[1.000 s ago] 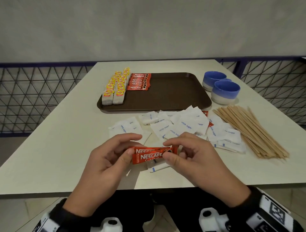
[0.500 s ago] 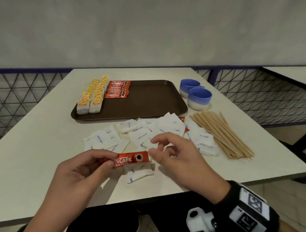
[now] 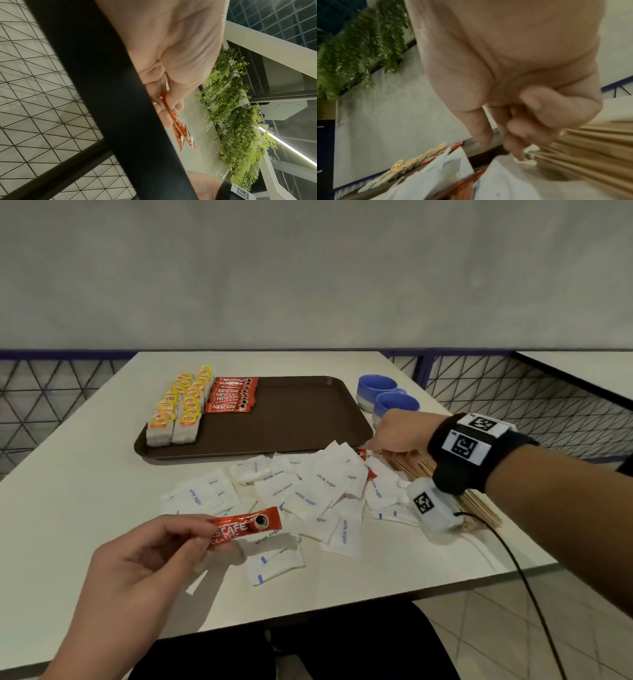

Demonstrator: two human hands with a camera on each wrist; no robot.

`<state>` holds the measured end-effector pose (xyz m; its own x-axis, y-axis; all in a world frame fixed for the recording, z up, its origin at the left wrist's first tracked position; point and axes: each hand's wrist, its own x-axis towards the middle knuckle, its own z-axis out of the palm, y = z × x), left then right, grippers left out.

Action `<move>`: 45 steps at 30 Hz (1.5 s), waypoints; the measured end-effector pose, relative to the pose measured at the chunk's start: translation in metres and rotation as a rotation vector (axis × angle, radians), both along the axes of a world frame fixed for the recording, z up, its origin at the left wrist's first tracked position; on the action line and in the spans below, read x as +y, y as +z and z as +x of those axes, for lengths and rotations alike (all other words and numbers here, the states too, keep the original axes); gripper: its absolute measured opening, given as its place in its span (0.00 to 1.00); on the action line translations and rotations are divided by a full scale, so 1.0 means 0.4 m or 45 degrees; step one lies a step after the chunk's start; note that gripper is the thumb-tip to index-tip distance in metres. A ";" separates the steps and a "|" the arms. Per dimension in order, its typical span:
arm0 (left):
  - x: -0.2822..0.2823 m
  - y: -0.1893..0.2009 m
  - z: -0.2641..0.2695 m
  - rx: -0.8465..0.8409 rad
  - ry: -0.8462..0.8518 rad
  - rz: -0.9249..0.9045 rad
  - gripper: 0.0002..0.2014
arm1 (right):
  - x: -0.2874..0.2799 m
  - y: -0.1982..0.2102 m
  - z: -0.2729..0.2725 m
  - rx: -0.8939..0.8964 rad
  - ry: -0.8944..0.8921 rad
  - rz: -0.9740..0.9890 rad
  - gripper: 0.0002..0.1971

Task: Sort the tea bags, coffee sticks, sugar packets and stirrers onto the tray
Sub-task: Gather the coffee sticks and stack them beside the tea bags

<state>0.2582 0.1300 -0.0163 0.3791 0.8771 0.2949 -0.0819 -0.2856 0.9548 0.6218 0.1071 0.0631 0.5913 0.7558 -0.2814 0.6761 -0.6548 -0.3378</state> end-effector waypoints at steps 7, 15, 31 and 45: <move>-0.006 0.010 0.005 -0.022 -0.031 -0.008 0.16 | 0.033 -0.041 -0.004 0.226 -0.251 0.154 0.12; 0.000 0.004 0.001 -0.021 -0.035 0.004 0.17 | 0.036 -0.027 -0.028 0.540 -0.483 0.192 0.08; -0.004 0.009 -0.001 0.040 0.002 0.034 0.13 | -0.124 0.012 -0.060 0.215 0.173 0.038 0.11; -0.002 0.011 -0.006 0.034 -0.012 -0.014 0.12 | -0.123 0.007 -0.096 0.063 0.261 -0.017 0.09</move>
